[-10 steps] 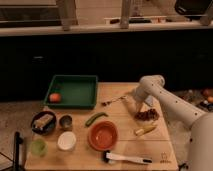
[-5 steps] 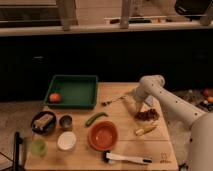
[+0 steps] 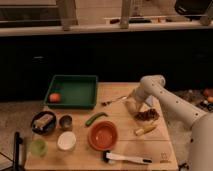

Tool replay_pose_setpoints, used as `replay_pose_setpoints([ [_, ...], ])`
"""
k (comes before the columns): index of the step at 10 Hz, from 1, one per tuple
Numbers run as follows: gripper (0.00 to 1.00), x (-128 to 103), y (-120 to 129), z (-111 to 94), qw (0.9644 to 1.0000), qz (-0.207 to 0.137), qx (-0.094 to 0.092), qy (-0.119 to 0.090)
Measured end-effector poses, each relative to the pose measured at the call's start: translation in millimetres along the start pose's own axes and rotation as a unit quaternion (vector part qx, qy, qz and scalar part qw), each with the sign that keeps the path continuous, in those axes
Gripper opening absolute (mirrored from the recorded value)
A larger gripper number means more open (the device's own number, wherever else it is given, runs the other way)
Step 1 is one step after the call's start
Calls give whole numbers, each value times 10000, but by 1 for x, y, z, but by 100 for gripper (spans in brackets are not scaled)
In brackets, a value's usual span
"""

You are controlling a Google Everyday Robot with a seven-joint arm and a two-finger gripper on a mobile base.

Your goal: Place fork in paper cup

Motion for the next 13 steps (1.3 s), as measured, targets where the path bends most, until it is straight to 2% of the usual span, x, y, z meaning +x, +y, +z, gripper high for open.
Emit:
replay_pose_setpoints([
  [1,75,-1,0,1,10000,-11,-4,-3],
  [2,79,-3,-2,0,10000,-37,-12,13],
  [3,80,-8,-7,-3,10000,-80,-24,44],
  [6,80,-45,-36,-10,9994,-287,-128,150],
  [8,80,-71,-53,-8,9983,-455,-325,172],
  [13,80,-85,-59,11,9962,-527,-679,106],
])
